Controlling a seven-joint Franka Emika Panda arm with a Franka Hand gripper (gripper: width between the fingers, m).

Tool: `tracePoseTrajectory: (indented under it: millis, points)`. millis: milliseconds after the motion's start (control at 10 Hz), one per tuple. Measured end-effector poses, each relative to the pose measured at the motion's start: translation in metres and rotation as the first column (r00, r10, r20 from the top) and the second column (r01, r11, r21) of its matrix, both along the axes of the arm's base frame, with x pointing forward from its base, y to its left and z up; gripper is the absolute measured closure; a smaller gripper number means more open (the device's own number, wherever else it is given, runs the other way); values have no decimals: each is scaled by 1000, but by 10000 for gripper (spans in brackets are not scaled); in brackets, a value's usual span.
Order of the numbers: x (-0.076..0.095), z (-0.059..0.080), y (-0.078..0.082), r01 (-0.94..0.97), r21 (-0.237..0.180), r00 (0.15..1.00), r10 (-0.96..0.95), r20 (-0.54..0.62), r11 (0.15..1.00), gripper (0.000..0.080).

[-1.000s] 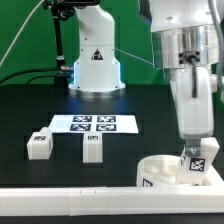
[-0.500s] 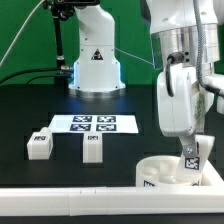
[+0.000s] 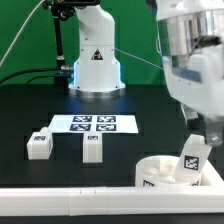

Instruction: Assemble stool

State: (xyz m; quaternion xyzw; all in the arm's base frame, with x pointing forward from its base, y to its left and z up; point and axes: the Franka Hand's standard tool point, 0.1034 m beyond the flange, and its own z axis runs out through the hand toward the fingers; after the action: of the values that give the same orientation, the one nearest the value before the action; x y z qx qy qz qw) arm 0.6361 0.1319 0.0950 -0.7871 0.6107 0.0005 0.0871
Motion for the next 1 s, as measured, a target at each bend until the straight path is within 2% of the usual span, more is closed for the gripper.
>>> tracePoseTrajectory:
  millis: [100, 400, 500, 600, 800, 900, 1000]
  points:
    - [-1, -1, 4, -41, -6, 999, 41, 11, 999, 151]
    - [0, -2, 1, -215, -31, 976, 216, 32, 976, 150]
    - [0, -2, 0, -371, -66, 926, 374, 43, 926, 150]
    - [0, -1, -1, -561, -117, 822, 568, 44, 820, 150]
    - [-1, -6, -3, -814, -177, 558, 829, 23, 553, 150]
    - [-2, -8, -2, -864, -189, 472, 881, 18, 467, 150]
    - [-1, -7, -2, -858, -215, 473, 881, 29, 467, 150]
